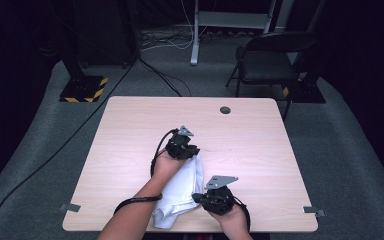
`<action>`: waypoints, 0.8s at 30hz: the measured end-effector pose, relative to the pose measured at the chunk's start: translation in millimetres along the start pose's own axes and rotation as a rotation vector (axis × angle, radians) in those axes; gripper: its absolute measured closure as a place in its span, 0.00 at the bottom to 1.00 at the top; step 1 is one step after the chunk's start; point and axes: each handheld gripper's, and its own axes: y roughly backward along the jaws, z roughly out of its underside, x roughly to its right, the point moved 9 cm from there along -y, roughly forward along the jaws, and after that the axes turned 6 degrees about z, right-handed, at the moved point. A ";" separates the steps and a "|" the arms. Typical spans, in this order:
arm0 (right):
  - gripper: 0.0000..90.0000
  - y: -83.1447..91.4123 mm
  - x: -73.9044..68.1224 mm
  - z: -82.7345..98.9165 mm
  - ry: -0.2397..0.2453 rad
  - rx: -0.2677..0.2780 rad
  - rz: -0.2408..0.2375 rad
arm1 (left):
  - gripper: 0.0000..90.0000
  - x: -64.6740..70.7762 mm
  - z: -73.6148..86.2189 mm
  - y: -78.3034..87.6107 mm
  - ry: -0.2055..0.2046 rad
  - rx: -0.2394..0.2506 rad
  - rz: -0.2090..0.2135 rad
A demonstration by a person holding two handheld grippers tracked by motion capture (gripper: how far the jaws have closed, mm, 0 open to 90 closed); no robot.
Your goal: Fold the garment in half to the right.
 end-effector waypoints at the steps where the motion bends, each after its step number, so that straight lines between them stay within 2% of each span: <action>1: 0.98 -0.5 0.4 0.8 -0.002 -0.003 0.000 | 0.79 -0.9 0.9 0.7 0.001 -0.001 0.000; 4: 0.98 -1.2 1.7 1.6 -0.004 -0.006 0.001 | 0.75 -4.1 3.5 2.5 0.017 0.001 0.000; 6: 0.98 -1.3 1.9 1.3 -0.003 -0.006 0.001 | 0.69 -6.1 3.5 3.9 0.024 0.012 -0.005; 9: 0.94 -1.6 1.9 0.6 -0.002 -0.007 0.005 | 0.51 -6.4 0.6 5.7 0.037 0.042 -0.001; 11: 0.91 -1.1 2.2 -0.2 -0.002 -0.006 0.008 | 0.38 -7.3 -2.2 7.9 0.041 0.058 -0.019; 13: 0.85 0.3 3.6 -1.7 -0.001 0.000 0.023 | 0.30 -7.8 -5.2 11.4 0.045 0.079 -0.027; 15: 0.84 1.6 4.5 -2.2 0.002 0.001 0.025 | 0.26 -7.3 -8.3 14.7 0.055 0.100 -0.021; 17: 0.82 2.7 5.6 -2.3 0.001 0.000 0.028 | 0.24 -6.5 -9.4 18.6 0.048 0.105 -0.019; 22: 0.74 2.4 10.4 -2.2 -0.009 -0.006 0.039 | 0.21 -2.0 -6.7 33.1 -0.004 0.096 -0.016; 24: 0.72 2.7 12.4 -2.9 -0.011 -0.005 0.041 | 0.20 -1.1 -3.5 40.2 -0.010 0.089 -0.013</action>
